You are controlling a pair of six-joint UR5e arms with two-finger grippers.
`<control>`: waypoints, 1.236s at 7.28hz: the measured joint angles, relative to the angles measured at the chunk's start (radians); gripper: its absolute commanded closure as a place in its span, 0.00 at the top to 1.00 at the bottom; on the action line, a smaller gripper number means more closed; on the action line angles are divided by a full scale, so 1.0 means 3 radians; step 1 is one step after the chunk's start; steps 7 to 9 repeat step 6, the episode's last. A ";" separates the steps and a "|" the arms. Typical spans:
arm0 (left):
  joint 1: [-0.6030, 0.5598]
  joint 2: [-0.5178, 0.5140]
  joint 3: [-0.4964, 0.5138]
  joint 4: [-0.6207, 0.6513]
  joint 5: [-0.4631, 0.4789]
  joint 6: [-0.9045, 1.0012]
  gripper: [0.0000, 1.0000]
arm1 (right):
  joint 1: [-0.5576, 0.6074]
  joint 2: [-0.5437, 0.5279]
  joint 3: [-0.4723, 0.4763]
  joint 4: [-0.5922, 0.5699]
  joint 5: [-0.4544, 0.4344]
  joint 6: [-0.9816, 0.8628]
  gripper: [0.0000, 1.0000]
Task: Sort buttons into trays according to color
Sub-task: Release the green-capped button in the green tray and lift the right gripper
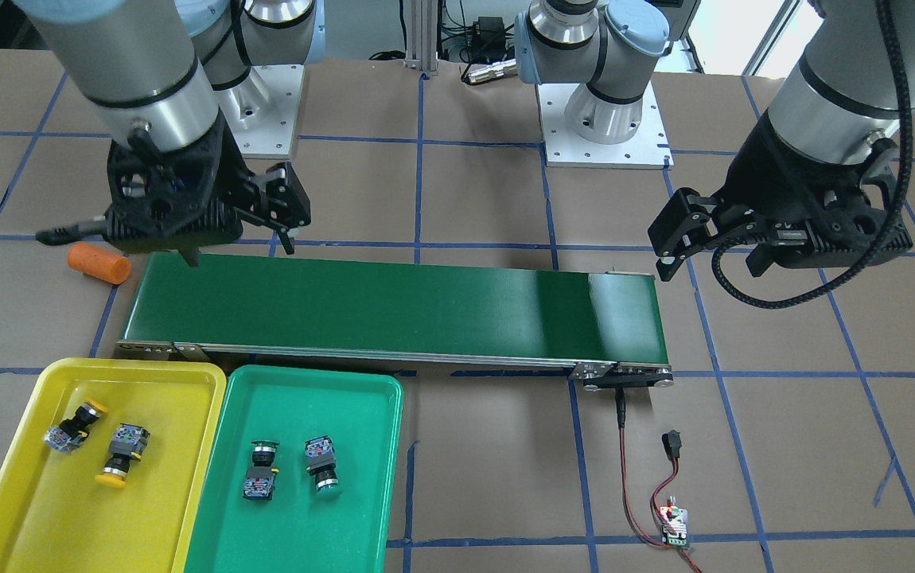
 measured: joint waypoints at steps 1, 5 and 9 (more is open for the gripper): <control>0.0000 0.0004 0.0001 0.0000 0.0001 0.0000 1.00 | 0.0001 -0.0054 0.0033 0.0009 -0.0010 -0.0003 1.00; 0.0000 0.0000 0.0003 0.0004 0.0000 0.0001 1.00 | 0.0008 -0.0112 0.0136 0.0000 -0.0016 -0.0007 1.00; 0.0000 0.0000 0.0004 0.0005 0.0000 0.0000 1.00 | 0.0012 -0.0112 0.0138 -0.0001 -0.0004 -0.0006 1.00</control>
